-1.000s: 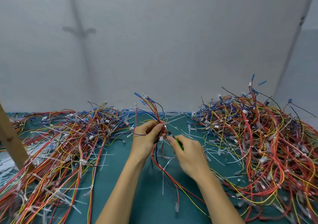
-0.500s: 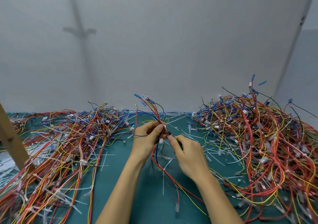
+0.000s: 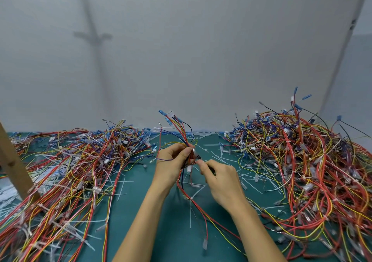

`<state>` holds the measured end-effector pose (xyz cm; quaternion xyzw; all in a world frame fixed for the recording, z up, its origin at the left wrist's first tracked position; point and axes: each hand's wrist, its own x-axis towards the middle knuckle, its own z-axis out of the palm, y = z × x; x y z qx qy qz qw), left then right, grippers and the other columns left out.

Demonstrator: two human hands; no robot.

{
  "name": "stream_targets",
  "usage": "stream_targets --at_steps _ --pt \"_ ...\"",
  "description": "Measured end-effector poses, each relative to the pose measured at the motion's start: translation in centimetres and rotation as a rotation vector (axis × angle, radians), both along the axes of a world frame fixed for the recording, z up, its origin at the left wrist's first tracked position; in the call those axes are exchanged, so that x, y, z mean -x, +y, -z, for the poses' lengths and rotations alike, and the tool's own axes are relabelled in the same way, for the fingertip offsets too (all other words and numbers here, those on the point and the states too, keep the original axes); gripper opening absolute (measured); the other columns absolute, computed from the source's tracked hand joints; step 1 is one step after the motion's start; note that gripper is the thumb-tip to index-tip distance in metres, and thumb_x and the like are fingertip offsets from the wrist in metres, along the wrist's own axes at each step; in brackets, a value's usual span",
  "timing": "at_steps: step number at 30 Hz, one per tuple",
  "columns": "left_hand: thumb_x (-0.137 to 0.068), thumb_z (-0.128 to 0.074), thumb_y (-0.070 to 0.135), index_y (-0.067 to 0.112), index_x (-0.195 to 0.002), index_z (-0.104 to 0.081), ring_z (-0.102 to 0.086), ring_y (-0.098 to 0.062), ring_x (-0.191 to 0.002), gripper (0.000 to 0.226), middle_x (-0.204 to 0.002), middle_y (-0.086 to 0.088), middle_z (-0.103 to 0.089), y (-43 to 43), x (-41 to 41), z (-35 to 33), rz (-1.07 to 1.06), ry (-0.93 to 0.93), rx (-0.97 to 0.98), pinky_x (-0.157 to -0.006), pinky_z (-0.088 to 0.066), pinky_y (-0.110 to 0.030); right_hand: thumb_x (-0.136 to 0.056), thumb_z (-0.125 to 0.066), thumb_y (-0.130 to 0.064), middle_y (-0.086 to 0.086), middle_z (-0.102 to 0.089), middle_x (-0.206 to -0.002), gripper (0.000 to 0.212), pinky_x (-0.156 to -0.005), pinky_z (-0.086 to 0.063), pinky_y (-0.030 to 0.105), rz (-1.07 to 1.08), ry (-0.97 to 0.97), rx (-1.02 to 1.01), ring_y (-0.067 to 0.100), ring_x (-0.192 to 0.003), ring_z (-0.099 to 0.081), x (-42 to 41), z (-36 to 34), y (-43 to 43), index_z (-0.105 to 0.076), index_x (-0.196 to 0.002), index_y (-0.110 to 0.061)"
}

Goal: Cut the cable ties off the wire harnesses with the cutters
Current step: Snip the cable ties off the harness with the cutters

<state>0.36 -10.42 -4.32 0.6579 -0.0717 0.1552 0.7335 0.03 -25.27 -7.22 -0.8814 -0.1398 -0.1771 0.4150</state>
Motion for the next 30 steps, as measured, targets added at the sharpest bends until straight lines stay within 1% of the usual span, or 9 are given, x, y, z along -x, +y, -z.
stream_targets --at_steps 4,9,12,16,18,20,23,27,30 --pt "-0.095 -0.054 -0.001 0.004 -0.093 -0.070 -0.070 -0.016 -0.078 0.016 -0.083 -0.006 -0.074 0.0 0.0 0.1 0.015 -0.007 0.060 -0.072 -0.058 -0.023 -0.092 -0.045 -0.059 0.003 -0.062 -0.060 0.050 -0.065 -0.048 0.040 0.024 0.028 -0.159 0.020 -0.061 -0.058 0.1 0.1 0.4 -0.066 -0.070 -0.020" --pt "-0.098 -0.055 0.014 0.011 -0.099 -0.073 -0.069 -0.011 -0.079 0.019 -0.092 -0.003 -0.075 0.5 -0.2 0.1 -0.067 0.034 0.059 -0.066 -0.055 -0.020 -0.094 -0.048 -0.056 -0.008 -0.066 -0.063 0.042 -0.061 -0.048 0.034 0.102 0.134 -0.446 0.007 -0.049 -0.056 0.0 -0.3 0.5 -0.062 -0.070 -0.023" --pt "-0.095 -0.060 0.022 0.025 -0.088 -0.072 -0.063 -0.009 -0.068 0.014 -0.079 0.010 -0.071 0.7 -0.5 0.6 -0.231 0.048 -0.059 -0.067 -0.055 -0.026 -0.091 -0.061 -0.049 -0.005 -0.056 -0.056 0.037 -0.059 -0.041 0.035 0.157 0.120 -0.427 0.019 -0.057 -0.057 0.0 -0.2 0.1 -0.057 -0.070 -0.018" --pt "-0.094 -0.059 0.013 0.017 -0.097 -0.065 -0.069 -0.025 -0.068 0.008 -0.089 -0.007 -0.062 0.9 -0.7 0.6 -0.264 0.076 -0.027 -0.082 -0.054 -0.044 -0.087 -0.069 -0.032 -0.006 -0.052 -0.056 0.026 -0.055 -0.037 0.030 0.208 0.099 -0.401 0.017 -0.056 -0.049 -0.1 -0.3 0.1 -0.054 -0.070 -0.020" --pt "-0.092 -0.054 0.003 0.017 -0.100 -0.062 -0.069 -0.032 -0.073 0.018 -0.084 -0.007 -0.057 1.0 -0.7 0.4 -0.241 0.070 0.014 -0.080 -0.055 -0.042 -0.088 -0.067 -0.029 -0.007 -0.050 -0.055 0.024 -0.052 -0.035 0.027 0.232 0.077 -0.375 0.012 -0.054 -0.046 -0.1 -0.3 0.1 -0.054 -0.070 -0.021" --pt "-0.093 -0.047 -0.003 0.022 -0.098 -0.059 -0.068 -0.022 -0.066 0.029 -0.086 -0.006 -0.055 1.0 -0.5 0.3 -0.224 0.066 0.030 -0.070 -0.054 -0.028 -0.090 -0.065 -0.026 -0.007 -0.049 -0.055 0.022 -0.050 -0.033 0.025 0.246 0.050 -0.369 0.010 -0.053 -0.044 -0.1 -0.3 0.2 -0.055 -0.071 -0.021" --pt "-0.088 -0.051 0.000 0.020 -0.093 -0.058 -0.059 -0.011 -0.063 0.022 -0.092 -0.002 -0.055 0.9 -0.2 0.2 -0.217 0.047 -0.004 -0.059 -0.049 -0.016 -0.091 -0.064 -0.023 -0.005 -0.054 -0.059 0.015 -0.053 -0.037 0.029 0.239 0.032 -0.386 0.012 -0.055 -0.046 -0.1 -0.4 0.2 -0.060 -0.077 -0.019" --pt "-0.070 -0.056 0.023 0.019 -0.078 -0.054 -0.056 -0.006 -0.073 0.009 -0.075 0.012 -0.058 1.0 0.1 -0.1 -0.144 0.025 -0.029 -0.063 -0.048 -0.018 -0.090 -0.066 -0.022 -0.008 -0.061 -0.066 0.005 -0.055 -0.039 0.024 0.229 0.022 -0.423 0.009 -0.059 -0.051 -0.2 -0.5 0.1 -0.065 -0.085 -0.022" --pt "-0.076 -0.068 0.023 0.014 -0.079 -0.055 -0.060 -0.016 -0.079 0.016 -0.081 -0.002 -0.059 0.9 0.1 -0.1 -0.097 0.017 -0.026 -0.073 -0.048 -0.030 -0.090 -0.067 -0.025 -0.011 -0.066 -0.072 0.002 -0.058 -0.043 0.018 0.172 0.009 -0.432 0.005 -0.065 -0.058 0.0 -0.6 0.0 -0.069 -0.090 -0.026"
